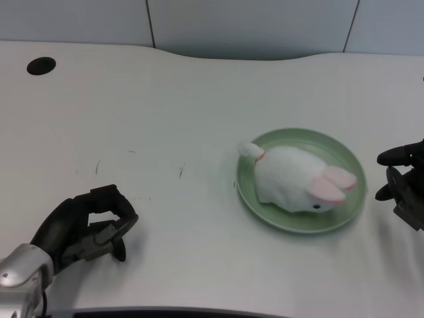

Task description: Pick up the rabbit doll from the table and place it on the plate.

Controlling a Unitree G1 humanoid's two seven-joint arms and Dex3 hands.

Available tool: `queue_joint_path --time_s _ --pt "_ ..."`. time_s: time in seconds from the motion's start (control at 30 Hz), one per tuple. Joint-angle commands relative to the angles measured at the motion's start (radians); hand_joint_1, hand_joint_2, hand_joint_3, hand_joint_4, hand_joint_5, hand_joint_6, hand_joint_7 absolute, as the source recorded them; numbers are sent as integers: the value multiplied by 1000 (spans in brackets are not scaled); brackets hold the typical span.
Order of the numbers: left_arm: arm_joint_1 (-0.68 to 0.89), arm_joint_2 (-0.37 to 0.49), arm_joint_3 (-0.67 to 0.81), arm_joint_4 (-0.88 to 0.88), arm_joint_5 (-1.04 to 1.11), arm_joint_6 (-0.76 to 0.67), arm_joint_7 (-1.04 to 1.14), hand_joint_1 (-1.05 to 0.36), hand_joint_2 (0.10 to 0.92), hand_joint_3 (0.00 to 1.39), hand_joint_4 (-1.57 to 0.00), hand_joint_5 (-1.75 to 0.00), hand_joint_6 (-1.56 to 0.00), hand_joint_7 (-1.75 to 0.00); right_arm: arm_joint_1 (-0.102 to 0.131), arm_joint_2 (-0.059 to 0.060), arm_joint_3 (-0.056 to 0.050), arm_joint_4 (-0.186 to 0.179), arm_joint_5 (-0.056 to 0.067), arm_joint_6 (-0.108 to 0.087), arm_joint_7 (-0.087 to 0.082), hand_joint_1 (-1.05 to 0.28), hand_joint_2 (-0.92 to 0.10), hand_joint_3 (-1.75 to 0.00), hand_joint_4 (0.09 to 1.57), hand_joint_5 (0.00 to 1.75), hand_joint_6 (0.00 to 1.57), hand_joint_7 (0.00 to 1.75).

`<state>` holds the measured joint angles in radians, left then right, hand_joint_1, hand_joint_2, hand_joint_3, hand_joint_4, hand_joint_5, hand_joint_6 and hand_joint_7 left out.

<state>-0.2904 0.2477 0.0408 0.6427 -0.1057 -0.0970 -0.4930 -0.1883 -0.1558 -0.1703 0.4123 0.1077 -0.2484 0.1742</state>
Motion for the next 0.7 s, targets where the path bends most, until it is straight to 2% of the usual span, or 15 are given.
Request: queue_joint_path --time_s 0.03,0.17,0.23,0.37,0.4,0.43,0.5,0.7 --pt "-19 8 21 43 -24 -13 -28 -518 921 472 -751 -1746 -491 -1746 -17 -32 -2 26 -6 6 11 -244 -921 -586 372 1651 317 1340" --pt "-29 3 28 52 -26 -7 -10 -520 921 472 -759 -1746 -502 -1746 -27 -40 -2 50 -4 -5 18 -250 -921 -572 372 1645 326 1335" --pt "-36 3 24 71 -17 -24 -5 -531 921 472 -757 -1746 -504 -1746 -34 -45 -4 70 -2 -19 24 -251 -921 -569 379 1649 331 1331" --pt "-52 3 27 111 -25 -48 -27 -529 921 479 -749 -1746 -498 -1746 -43 -58 1 112 -28 -78 19 -233 -921 -554 414 1618 365 1295" --pt "-51 0 27 108 -25 -40 -18 -528 921 480 -747 -1746 -496 -1746 -48 -55 -5 128 -16 -89 28 -231 -921 -553 418 1613 369 1289" --pt "-49 -2 28 104 -26 -34 -12 -524 921 470 -737 -1746 -488 -1746 -52 -53 -8 138 -9 -94 32 -223 -921 -541 453 1604 388 1260" --pt "-48 -6 30 96 -29 -24 0 -520 921 467 -731 -1746 -481 -1746 -58 -52 -9 151 -4 -101 36 -222 -921 -534 471 1593 400 1235" --pt "-55 -5 40 118 -31 -37 -5 -536 921 465 -726 -1746 -474 -1746 -66 -57 -5 170 -13 -111 33 -237 -921 -515 483 1591 413 1205"
